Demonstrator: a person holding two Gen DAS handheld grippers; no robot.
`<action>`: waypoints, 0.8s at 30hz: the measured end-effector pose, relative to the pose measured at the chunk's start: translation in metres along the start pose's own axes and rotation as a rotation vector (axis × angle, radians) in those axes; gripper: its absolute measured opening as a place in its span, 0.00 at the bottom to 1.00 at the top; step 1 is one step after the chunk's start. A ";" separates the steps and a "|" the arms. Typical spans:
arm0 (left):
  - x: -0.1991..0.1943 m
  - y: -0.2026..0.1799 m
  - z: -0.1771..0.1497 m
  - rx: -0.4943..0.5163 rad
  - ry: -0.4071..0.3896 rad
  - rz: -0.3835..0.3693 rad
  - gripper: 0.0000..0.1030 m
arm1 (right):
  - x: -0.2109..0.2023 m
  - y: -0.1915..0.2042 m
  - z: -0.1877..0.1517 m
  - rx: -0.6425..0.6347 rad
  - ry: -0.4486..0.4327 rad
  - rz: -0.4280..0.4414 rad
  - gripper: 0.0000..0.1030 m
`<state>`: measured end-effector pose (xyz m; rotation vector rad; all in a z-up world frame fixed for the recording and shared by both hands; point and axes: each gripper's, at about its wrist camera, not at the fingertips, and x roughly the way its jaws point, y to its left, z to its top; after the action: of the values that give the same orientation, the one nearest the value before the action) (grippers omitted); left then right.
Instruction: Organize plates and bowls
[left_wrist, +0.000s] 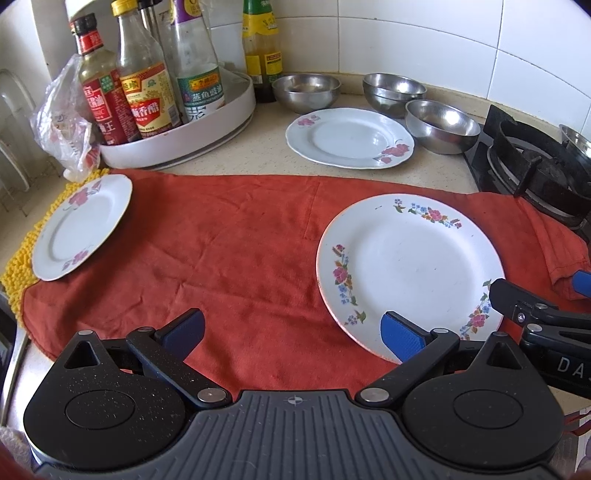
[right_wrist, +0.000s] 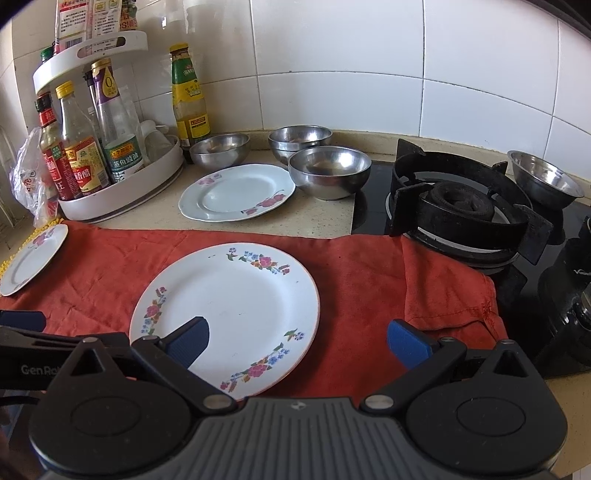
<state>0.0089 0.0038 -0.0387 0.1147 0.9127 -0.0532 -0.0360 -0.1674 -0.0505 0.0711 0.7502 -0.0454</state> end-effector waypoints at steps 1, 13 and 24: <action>0.001 0.001 0.000 -0.001 0.001 -0.007 1.00 | 0.002 0.000 0.000 0.001 0.004 -0.002 1.00; 0.020 0.007 0.012 0.029 0.002 -0.042 0.88 | 0.027 -0.005 0.005 0.039 0.052 0.014 0.81; 0.050 0.004 0.024 0.071 0.040 -0.141 0.81 | 0.044 -0.003 0.010 0.046 0.092 0.103 0.63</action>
<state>0.0587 0.0047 -0.0640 0.1179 0.9582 -0.2148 0.0027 -0.1722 -0.0736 0.1566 0.8361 0.0390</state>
